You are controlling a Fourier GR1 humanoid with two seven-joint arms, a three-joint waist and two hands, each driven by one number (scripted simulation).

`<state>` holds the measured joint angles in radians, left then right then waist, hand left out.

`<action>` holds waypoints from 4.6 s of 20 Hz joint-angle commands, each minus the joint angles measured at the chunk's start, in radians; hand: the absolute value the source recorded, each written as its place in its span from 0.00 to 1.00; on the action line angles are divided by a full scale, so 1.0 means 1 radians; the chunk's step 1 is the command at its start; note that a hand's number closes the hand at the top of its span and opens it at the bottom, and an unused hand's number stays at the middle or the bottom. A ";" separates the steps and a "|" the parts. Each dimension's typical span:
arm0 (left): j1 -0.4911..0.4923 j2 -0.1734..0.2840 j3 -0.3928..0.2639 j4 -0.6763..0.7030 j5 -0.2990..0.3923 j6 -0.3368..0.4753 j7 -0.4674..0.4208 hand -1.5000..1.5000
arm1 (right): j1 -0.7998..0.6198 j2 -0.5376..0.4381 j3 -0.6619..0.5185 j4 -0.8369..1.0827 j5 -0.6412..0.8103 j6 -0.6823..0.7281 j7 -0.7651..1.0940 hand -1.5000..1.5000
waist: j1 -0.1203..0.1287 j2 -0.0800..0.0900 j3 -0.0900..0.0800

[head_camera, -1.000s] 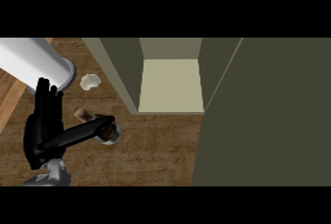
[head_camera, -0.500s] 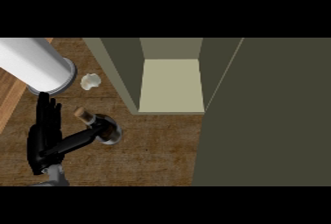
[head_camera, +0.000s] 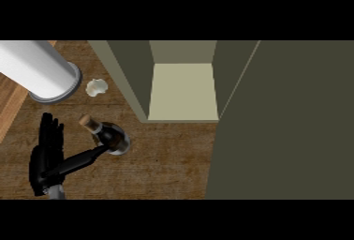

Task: Pick up the wine, place it into the cabinet and close the cabinet

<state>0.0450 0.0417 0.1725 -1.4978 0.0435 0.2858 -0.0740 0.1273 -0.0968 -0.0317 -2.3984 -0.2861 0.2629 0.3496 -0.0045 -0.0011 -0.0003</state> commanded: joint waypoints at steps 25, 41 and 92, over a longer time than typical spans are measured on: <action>-0.251 0.037 0.082 0.661 0.079 -0.130 -0.336 0.00 | 0.079 0.028 0.024 -0.162 -0.080 0.015 0.061 0.00 | -0.006 0.001 0.000; -0.447 0.029 0.109 1.035 0.113 -0.233 -0.553 1.00 | 0.109 0.046 0.022 -0.060 -0.025 0.056 -0.063 0.00 | -0.013 0.003 0.000; -0.104 -0.042 -0.553 -0.107 0.139 0.093 -0.138 1.00 | 0.083 0.041 0.009 -0.084 -0.035 0.021 -0.010 0.00 | -0.006 0.000 0.000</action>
<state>0.0090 0.0033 -0.2766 -1.6504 0.1913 0.2452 -0.1979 0.1462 -0.0723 -0.0434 -2.3814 -0.3084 0.2756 0.3284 -0.0058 -0.0011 0.0002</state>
